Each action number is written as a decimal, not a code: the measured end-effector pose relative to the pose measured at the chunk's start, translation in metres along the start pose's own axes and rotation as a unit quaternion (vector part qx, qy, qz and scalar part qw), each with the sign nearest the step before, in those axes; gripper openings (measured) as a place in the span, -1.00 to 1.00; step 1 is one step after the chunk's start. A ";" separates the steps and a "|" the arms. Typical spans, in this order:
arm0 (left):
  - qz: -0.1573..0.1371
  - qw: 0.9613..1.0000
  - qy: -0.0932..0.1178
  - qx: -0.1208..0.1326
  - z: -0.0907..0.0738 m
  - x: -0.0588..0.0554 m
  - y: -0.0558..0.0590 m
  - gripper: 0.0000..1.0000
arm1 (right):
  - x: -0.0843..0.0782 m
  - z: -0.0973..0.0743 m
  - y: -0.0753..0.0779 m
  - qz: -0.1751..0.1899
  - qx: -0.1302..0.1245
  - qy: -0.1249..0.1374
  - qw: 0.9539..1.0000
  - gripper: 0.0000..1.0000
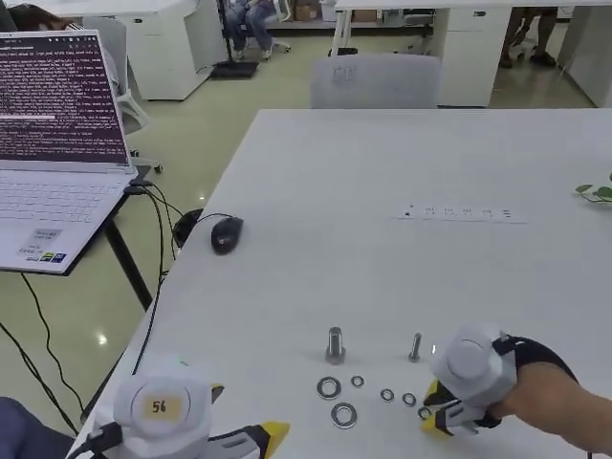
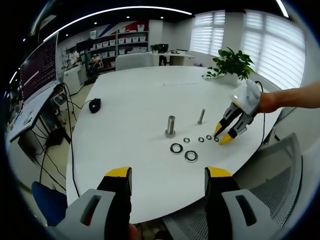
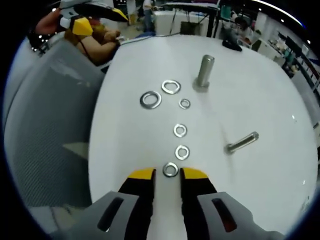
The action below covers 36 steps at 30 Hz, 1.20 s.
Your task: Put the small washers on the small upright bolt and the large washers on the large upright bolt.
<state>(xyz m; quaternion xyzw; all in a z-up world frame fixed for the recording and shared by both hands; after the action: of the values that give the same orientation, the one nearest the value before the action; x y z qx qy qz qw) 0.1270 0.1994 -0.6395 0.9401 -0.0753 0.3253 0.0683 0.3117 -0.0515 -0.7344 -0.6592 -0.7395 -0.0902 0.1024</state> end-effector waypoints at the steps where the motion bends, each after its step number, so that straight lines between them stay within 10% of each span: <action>1: 0.002 1.000 0.000 0.000 0.000 0.001 0.000 0.17 | 0.000 0.000 0.001 -0.004 0.001 -0.002 1.000 -0.58; 23: 0.007 1.000 -0.003 0.000 0.004 0.004 -0.003 0.16 | -0.005 -0.002 0.000 0.023 -0.003 0.007 1.000 -0.73; 36: 0.005 1.000 -0.002 -0.002 0.005 0.004 -0.004 0.16 | 0.003 -0.047 0.035 0.066 -0.055 0.053 0.995 -0.74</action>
<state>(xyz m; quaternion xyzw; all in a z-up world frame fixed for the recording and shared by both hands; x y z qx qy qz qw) 0.1340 0.2023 -0.6408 0.9404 -0.0810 0.3233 0.0681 0.3476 -0.0573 -0.6888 -0.7053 -0.6819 -0.1590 0.1108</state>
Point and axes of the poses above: the centre of the closed fingertips' face, and the gripper's own axes: z roughly forward along the fingers, y roughly to its right, x roughly out of its top, the point moved 10 cm from there along -z, roughly backward along the fingers, and after that the axes turned 11 degrees about -y, right-handed, at the moved point
